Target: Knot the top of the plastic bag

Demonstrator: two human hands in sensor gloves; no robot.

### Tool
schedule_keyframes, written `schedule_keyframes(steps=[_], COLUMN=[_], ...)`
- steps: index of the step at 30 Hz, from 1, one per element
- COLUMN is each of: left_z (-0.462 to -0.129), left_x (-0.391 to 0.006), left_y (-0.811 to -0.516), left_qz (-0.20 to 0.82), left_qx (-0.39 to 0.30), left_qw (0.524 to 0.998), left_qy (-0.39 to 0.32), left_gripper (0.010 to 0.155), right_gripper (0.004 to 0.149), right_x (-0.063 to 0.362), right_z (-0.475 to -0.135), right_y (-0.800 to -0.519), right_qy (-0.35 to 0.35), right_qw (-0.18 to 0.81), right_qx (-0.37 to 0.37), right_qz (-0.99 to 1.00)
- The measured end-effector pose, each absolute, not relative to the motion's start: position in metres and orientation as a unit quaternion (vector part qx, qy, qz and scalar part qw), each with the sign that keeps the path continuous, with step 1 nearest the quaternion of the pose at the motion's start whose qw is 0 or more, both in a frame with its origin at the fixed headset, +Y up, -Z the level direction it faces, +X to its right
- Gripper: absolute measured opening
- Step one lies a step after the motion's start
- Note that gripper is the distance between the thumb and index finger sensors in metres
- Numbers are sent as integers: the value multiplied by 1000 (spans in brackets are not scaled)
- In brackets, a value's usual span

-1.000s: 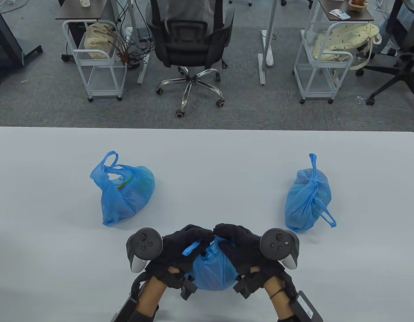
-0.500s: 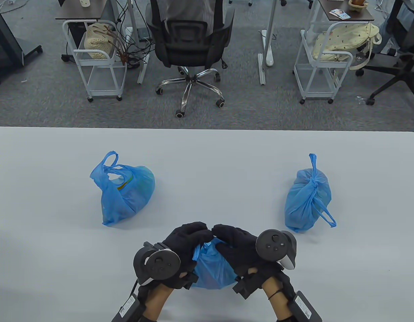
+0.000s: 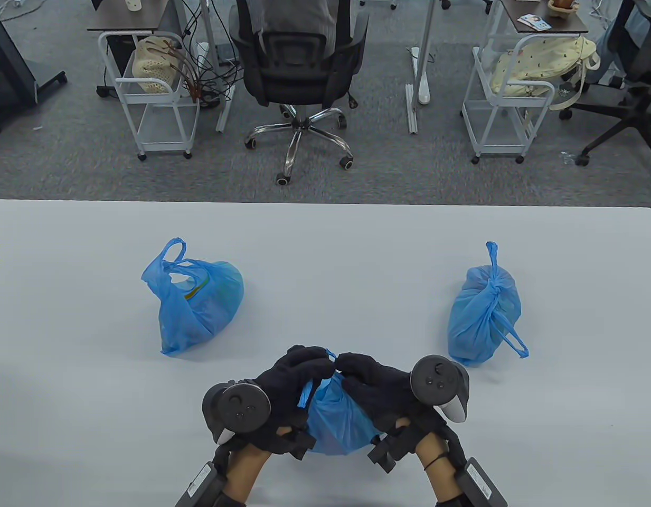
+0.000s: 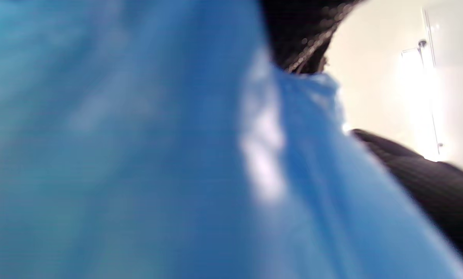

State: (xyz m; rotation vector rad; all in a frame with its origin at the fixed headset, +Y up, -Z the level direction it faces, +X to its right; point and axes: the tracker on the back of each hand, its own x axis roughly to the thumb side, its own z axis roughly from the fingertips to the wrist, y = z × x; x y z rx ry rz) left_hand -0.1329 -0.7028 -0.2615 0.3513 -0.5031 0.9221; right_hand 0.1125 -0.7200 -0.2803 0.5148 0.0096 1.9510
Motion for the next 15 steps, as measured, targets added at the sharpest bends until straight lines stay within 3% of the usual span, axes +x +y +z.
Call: schedule_keyframes(steps=[7,15], left_z=[-262,-261], left_x=[-133,-126], left_y=[-704,-703], left_qz=[467,478], left_qx=[156,139], left_qw=[829,808], left_qy=[-265,-315], left_gripper=[31,31], right_gripper=[56,68], right_x=[122,117], right_z=[-280,-284], right_y=[-727,-734], right_qy=[-36,24], right_qw=[577,611], right_qx=[119,158], right_qz=[807,775])
